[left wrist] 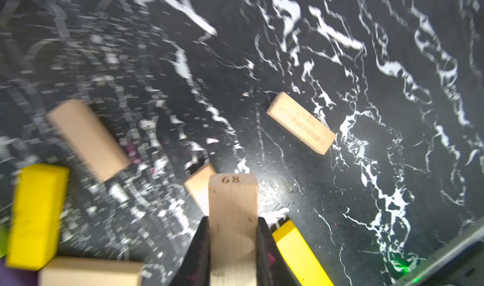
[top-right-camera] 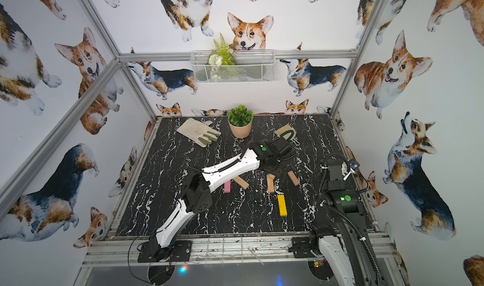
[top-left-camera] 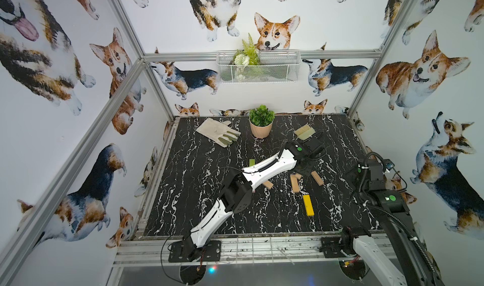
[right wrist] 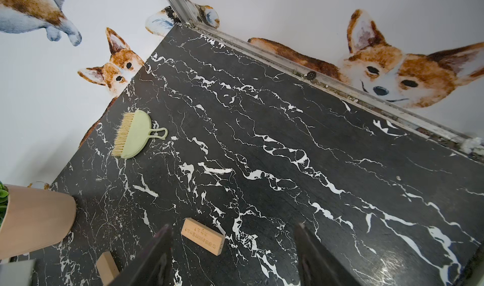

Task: Assemble the letter k with building blocks
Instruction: Pick up the building block from the center of the board, then assemble the building block at the center of the board.

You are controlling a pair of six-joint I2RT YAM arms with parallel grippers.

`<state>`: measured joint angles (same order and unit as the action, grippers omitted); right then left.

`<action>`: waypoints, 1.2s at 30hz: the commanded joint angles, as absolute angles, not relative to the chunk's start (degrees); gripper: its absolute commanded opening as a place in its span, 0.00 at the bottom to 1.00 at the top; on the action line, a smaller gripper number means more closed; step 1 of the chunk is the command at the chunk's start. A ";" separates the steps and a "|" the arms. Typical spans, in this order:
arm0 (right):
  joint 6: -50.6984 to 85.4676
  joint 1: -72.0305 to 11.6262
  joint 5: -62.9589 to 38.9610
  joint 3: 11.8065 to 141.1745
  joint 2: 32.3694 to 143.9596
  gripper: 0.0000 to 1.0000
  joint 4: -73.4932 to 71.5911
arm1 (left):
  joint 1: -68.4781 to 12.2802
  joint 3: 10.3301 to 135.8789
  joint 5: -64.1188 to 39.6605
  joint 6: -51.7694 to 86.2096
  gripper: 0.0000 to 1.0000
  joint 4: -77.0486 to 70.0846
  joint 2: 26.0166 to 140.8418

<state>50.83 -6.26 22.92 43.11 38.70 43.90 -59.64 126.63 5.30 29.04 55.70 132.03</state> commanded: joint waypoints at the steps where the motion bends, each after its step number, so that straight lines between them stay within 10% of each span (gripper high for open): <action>1: 51.74 -6.24 22.47 42.88 38.93 0.74 42.95 | -58.01 119.44 8.80 34.53 0.18 54.24 128.12; 36: 51.08 -6.24 18.90 42.80 42.01 0.74 41.76 | -52.91 117.61 8.00 47.98 0.34 58.70 138.09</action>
<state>50.65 -6.26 19.18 42.52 41.91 43.44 -53.01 117.30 7.94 46.63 57.14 137.56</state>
